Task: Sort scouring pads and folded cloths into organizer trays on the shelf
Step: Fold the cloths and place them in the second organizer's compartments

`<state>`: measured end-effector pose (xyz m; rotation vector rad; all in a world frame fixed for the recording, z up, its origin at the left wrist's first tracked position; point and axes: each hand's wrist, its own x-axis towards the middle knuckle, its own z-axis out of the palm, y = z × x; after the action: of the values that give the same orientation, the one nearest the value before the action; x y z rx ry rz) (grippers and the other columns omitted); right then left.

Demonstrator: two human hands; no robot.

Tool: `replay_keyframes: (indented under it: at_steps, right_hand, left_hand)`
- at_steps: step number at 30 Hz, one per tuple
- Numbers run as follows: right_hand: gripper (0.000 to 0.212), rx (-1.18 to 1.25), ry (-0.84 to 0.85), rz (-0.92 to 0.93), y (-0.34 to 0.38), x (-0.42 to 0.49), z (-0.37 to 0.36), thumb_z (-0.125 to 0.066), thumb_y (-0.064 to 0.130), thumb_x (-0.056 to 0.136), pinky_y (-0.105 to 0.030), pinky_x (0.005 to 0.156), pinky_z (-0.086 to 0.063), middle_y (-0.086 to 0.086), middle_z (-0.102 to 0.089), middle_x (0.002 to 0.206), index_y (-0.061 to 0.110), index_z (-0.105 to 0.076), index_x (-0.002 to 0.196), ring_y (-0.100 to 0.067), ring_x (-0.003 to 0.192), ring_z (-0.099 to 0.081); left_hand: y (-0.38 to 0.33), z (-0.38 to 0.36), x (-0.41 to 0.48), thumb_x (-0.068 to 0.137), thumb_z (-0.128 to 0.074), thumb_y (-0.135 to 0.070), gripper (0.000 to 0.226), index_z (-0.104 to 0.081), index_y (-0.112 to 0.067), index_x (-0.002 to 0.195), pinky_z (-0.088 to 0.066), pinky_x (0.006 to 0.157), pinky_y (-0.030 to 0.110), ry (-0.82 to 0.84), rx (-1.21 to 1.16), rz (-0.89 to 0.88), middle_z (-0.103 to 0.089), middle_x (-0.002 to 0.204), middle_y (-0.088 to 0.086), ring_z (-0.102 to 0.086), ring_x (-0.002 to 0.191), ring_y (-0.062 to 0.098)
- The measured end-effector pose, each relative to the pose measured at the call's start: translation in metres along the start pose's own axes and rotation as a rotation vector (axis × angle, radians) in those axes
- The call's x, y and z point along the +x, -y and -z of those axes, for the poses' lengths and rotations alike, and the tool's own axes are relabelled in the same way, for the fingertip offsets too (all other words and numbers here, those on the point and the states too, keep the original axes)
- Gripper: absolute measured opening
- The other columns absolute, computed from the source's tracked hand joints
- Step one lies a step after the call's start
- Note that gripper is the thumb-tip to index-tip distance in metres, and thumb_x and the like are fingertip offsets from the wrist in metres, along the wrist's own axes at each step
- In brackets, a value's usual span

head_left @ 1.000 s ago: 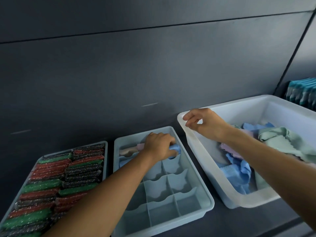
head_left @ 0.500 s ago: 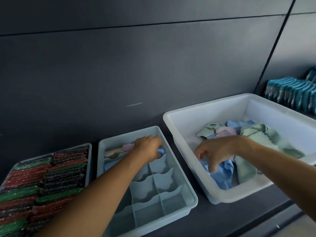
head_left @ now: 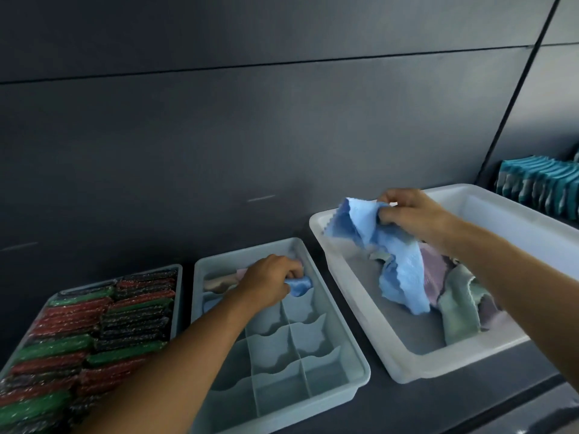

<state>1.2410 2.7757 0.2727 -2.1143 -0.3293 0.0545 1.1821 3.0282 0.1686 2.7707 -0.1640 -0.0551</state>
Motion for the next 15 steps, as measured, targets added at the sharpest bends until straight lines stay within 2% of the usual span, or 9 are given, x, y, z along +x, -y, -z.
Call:
replay_keyframes:
  at_steps: [2,3,5,6,7,9,12,13,15]
  right_hand:
    - [0.004,0.032,-0.029,-0.006,0.013,0.001,0.003,-0.061,0.002,0.078,-0.028,0.055,-0.032,-0.008,-0.046,0.063,0.004,-0.06,0.075,-0.019,0.063,-0.041]
    - [0.008,0.05,0.005,-0.019,0.02,0.0,0.004,-0.066,0.005,0.078,-0.027,0.054,-0.032,-0.008,-0.046,0.062,0.007,-0.06,0.072,-0.019,0.06,-0.041]
    - [0.018,0.091,0.082,-0.022,0.034,-0.004,0.004,-0.073,0.015,0.079,-0.027,0.053,-0.033,-0.01,-0.049,0.063,0.003,-0.061,0.072,-0.019,0.058,-0.043]
    - [0.024,0.15,0.113,-0.008,0.041,-0.005,0.001,-0.074,0.017,0.08,-0.027,0.054,-0.035,-0.012,-0.051,0.066,-0.003,-0.062,0.079,-0.02,0.06,-0.045]
    - [0.031,0.243,0.142,0.008,0.048,-0.008,-0.002,-0.074,0.018,0.079,-0.028,0.056,-0.037,-0.014,-0.054,0.071,-0.009,-0.062,0.088,-0.022,0.064,-0.048]
    - [0.042,0.461,0.222,0.044,0.06,-0.013,-0.011,-0.076,0.021,0.077,-0.029,0.063,-0.044,-0.018,-0.06,0.083,-0.011,-0.061,0.1,-0.025,0.072,-0.054]
    - [0.025,0.652,0.328,0.1,0.077,-0.022,-0.027,-0.071,0.022,0.078,-0.023,0.058,-0.05,-0.011,-0.065,0.078,0.002,-0.064,0.089,-0.02,0.065,-0.06]
    - [0.016,0.686,0.346,0.113,0.082,-0.026,-0.032,-0.068,0.022,0.079,-0.022,0.055,-0.05,-0.009,-0.065,0.074,0.007,-0.064,0.082,-0.018,0.061,-0.06]
    - [0.011,0.734,0.375,0.123,0.086,-0.032,-0.044,-0.064,0.022,0.08,-0.024,0.053,-0.05,-0.009,-0.065,0.073,0.013,-0.065,0.074,-0.018,0.059,-0.06]
  left_hand:
    - [-0.005,0.004,-0.004,0.086,-0.063,-0.009,0.02,-0.072,-0.021,0.099,-0.054,0.083,0.034,-0.13,-0.088,-0.004,-0.072,0.096,-0.004,-0.066,0.09,0.015]
    - [-0.013,0.01,-0.007,0.088,-0.065,-0.012,0.016,-0.072,-0.021,0.099,-0.055,0.084,0.032,-0.214,-0.23,-0.016,-0.072,0.096,-0.005,-0.067,0.089,0.011]
    - [-0.04,0.032,-0.021,0.09,-0.069,-0.018,0.01,-0.073,-0.022,0.098,-0.059,0.084,0.034,-0.312,-0.703,0.018,-0.073,0.094,-0.005,-0.067,0.087,0.01]
    - [-0.053,0.043,-0.029,0.09,-0.069,-0.026,0.008,-0.073,-0.025,0.098,-0.059,0.085,0.042,-0.318,-0.924,0.059,-0.074,0.094,-0.006,-0.066,0.088,0.012]
    - [-0.064,0.054,-0.035,0.09,-0.068,-0.037,0.013,-0.072,-0.029,0.1,-0.058,0.087,0.049,-0.311,-1.077,0.109,-0.074,0.097,-0.009,-0.065,0.091,0.015]
    - [-0.072,0.068,-0.046,0.084,-0.066,-0.056,0.037,-0.067,-0.033,0.113,-0.055,0.092,0.052,-0.276,-1.248,0.193,-0.073,0.107,-0.007,-0.067,0.103,0.016]
    - [-0.07,0.077,-0.063,0.075,-0.067,-0.053,0.061,-0.063,-0.015,0.123,-0.053,0.096,0.048,-0.23,-1.606,0.163,-0.07,0.119,0.006,-0.068,0.109,0.02]
    - [-0.07,0.08,-0.07,0.073,-0.065,-0.049,0.06,-0.064,-0.012,0.12,-0.055,0.093,0.046,-0.226,-1.688,0.126,-0.071,0.117,0.009,-0.069,0.108,0.021]
    - [-0.067,0.086,-0.077,0.077,-0.065,-0.039,0.039,-0.069,-0.013,0.106,-0.057,0.086,0.039,-0.302,-1.721,0.052,-0.074,0.104,0.007,-0.07,0.1,0.019]
